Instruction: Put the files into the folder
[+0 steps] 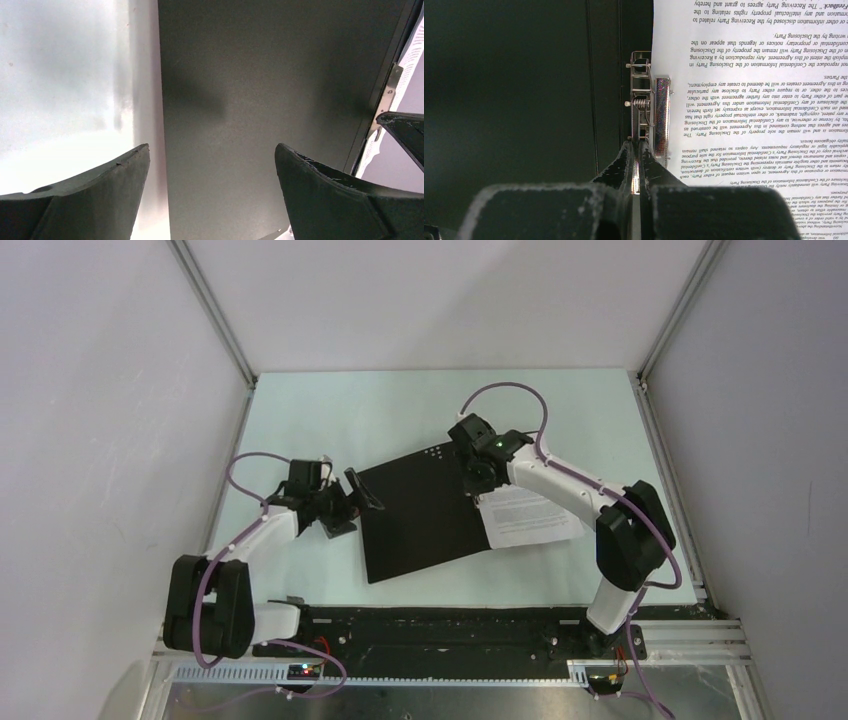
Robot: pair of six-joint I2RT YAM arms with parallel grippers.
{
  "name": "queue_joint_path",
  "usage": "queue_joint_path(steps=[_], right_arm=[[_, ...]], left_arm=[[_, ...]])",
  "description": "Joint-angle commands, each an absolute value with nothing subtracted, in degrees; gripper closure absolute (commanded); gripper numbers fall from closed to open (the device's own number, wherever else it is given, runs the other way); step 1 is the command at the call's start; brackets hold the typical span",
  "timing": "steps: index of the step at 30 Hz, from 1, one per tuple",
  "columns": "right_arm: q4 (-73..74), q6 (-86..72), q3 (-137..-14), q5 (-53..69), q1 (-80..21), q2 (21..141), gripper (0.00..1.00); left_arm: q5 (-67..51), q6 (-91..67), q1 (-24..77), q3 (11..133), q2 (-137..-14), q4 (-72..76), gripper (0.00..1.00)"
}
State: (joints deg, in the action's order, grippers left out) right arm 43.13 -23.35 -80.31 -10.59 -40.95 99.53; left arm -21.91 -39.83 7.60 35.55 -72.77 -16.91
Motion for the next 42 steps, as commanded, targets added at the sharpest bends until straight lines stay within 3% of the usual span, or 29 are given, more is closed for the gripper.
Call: queue_joint_path(steps=[1,19,31,42], right_arm=[[42.74,-22.95,-84.0,-9.66,-40.21,95.74,1.0],[41.35,-24.38,-83.31,-6.78,-38.17,95.29,1.0],[34.84,-28.78,-77.98,-7.08,-40.84,99.12,1.0],[23.16,-38.72,-77.87,-3.01,-47.1,106.86,1.0]], left_arm=[[-24.51,-41.83,7.39,35.96,-72.12,-13.27,0.0],[-34.63,-49.88,7.39,34.24,-71.4,-1.52,0.0],[-33.36,-51.28,7.37,38.66,-57.81,-5.97,0.0],[-30.8,-48.15,8.22,46.9,-56.48,-12.61,0.0]])
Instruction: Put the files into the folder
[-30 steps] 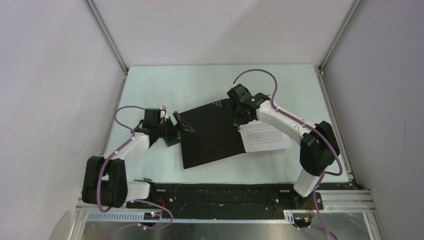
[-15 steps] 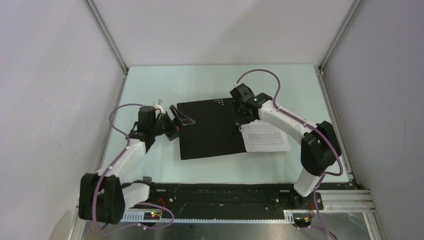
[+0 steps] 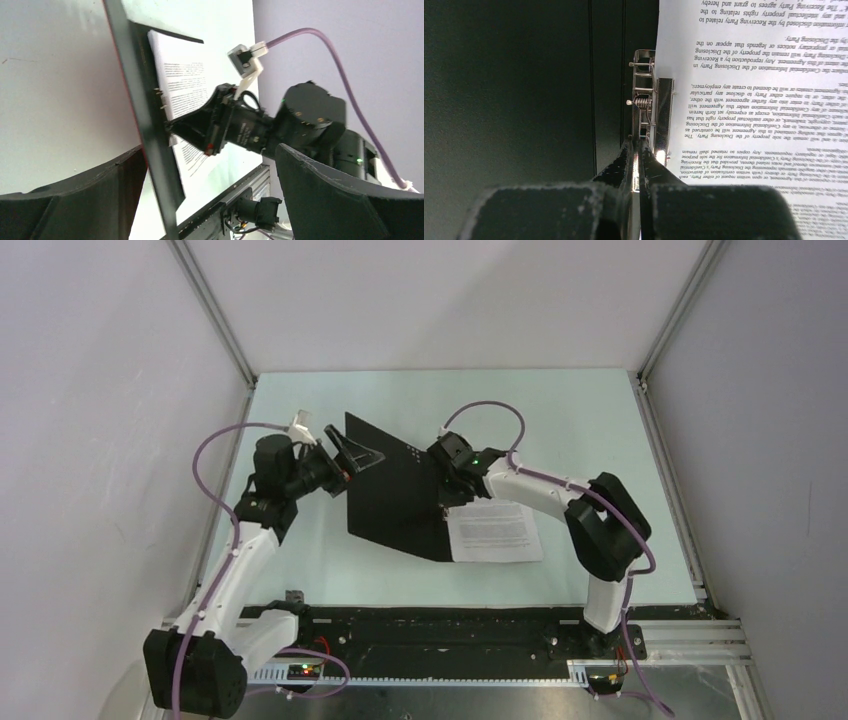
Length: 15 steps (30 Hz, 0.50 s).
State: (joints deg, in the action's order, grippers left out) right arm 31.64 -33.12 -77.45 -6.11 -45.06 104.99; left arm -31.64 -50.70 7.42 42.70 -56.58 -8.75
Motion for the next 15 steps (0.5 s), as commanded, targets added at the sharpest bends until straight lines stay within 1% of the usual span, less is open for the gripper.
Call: queue_joint_path(steps=[1,2,4,6,11,14,15], right_arm=[[22.44,-39.91,-77.87,-2.47,-47.32,107.53,1.0],[21.14,-40.39,-77.87,-2.24,-47.95,107.86,1.0],[19.53,-42.2,-77.87,-1.41,-48.48,108.4,0.89],[17.85,-43.33,-77.87,0.76,-48.65,109.01,0.83],[11.3,-46.95,-77.38,7.0,-48.53,110.38,0.73],[9.12,-49.33,-76.59,9.75,-48.2,110.92,0.63],[8.19,-50.08,-76.18,10.15,-47.73,110.88,0.61]], left_arm=[[-29.98,-46.97,8.98,48.04,-56.9,-13.42,0.0],[-29.4,-46.43,9.8,48.59,-57.16,-15.0,0.0],[-27.8,-45.17,10.78,50.16,-57.7,-17.04,0.0],[-27.02,-44.79,11.65,51.23,-58.39,-17.43,0.0],[-24.42,-44.86,15.28,54.51,-60.76,-17.5,0.0],[-23.84,-45.91,17.86,56.93,-62.83,-17.57,0.0],[-23.83,-46.07,18.2,57.38,-63.54,-17.66,0.0]])
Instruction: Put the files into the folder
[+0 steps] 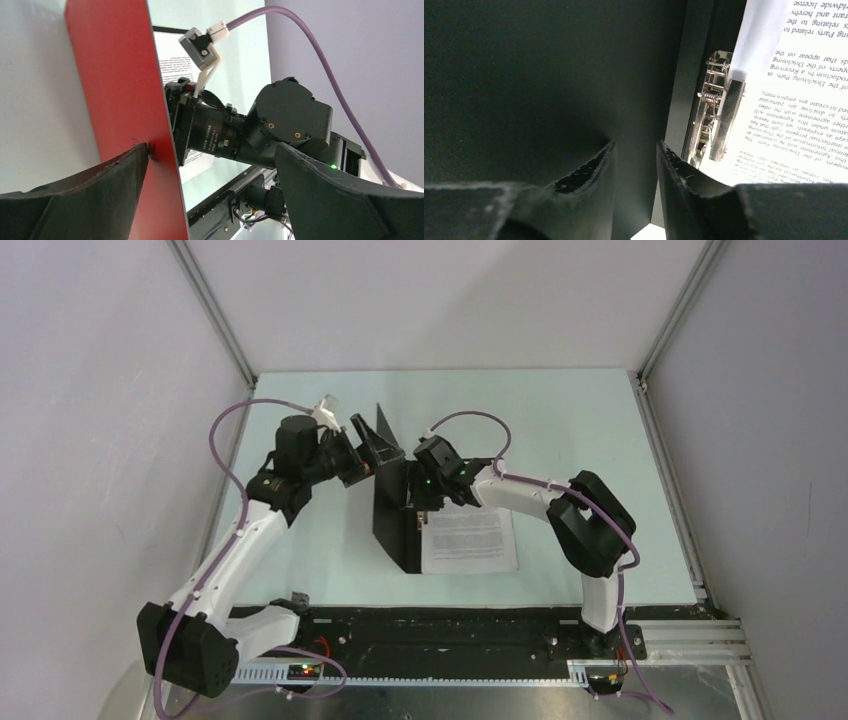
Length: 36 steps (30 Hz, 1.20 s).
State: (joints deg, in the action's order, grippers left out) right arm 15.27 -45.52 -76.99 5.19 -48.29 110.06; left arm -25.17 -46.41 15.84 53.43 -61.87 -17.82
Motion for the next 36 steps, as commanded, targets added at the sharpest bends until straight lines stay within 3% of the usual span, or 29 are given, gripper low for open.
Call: queue_joint_path(steps=[1,6,12,25,34,36], right_arm=[[7.7,-50.44,-75.03,10.78,-47.42,110.38,0.58],[4.78,-52.25,-66.59,9.86,-43.73,103.08,0.49],[6.09,-50.48,-54.83,6.78,-36.39,87.9,0.46],[29.63,-40.0,-47.15,-6.08,-22.74,49.72,0.32],[37.55,-37.31,-47.07,-6.81,-21.53,44.6,0.23],[36.93,-36.96,-47.03,-6.08,-21.48,45.38,0.16]], left_arm=[[-23.62,-46.3,18.94,58.05,-63.85,-17.71,0.0],[-22.82,-47.17,22.17,59.46,-66.23,-17.79,0.0],[-19.84,-48.72,26.95,63.22,-70.18,-17.73,0.0],[-14.43,-49.75,38.75,75.36,-93.92,-15.39,0.0],[-18.19,-48.89,39.29,75.27,-106.54,-5.72,0.0],[-16.71,-47.12,39.22,74.87,-105.24,-6.7,0.0]])
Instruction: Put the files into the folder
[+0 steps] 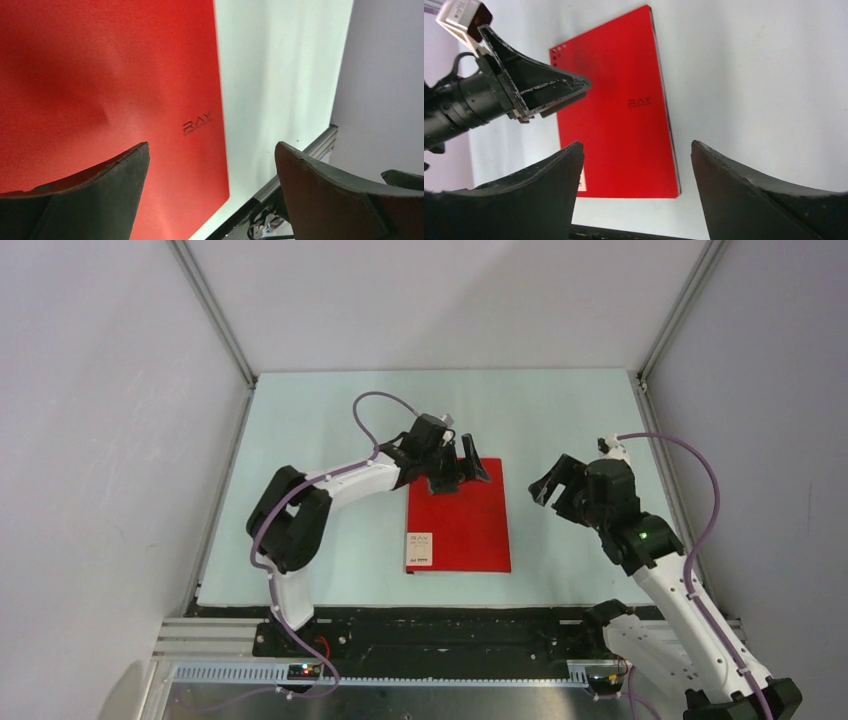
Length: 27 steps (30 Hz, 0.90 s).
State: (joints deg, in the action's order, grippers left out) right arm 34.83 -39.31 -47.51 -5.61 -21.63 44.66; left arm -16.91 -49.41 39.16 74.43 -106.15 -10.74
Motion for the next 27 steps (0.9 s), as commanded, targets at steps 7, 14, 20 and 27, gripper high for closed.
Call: queue_joint_path(steps=[7,14,20,27], right_arm=[[30.67,-36.07,-46.99,-4.15,-22.88,50.0,0.01],[25.36,-34.88,-47.02,-4.26,-24.11,53.94,0.01],[23.94,-34.52,-47.0,-4.4,-24.43,55.64,0.01],[25.88,-34.42,-47.02,-5.9,-24.44,55.55,0.0]], left_arm=[[-5.21,-37.63,37.03,71.6,-91.03,-20.05,0.0],[5.9,-32.31,33.08,63.85,-72.36,-31.12,0.0],[10.57,-29.84,32.01,59.47,-61.48,-34.3,0.0],[10.75,-29.46,31.94,60.67,-61.03,-35.38,0.0]])
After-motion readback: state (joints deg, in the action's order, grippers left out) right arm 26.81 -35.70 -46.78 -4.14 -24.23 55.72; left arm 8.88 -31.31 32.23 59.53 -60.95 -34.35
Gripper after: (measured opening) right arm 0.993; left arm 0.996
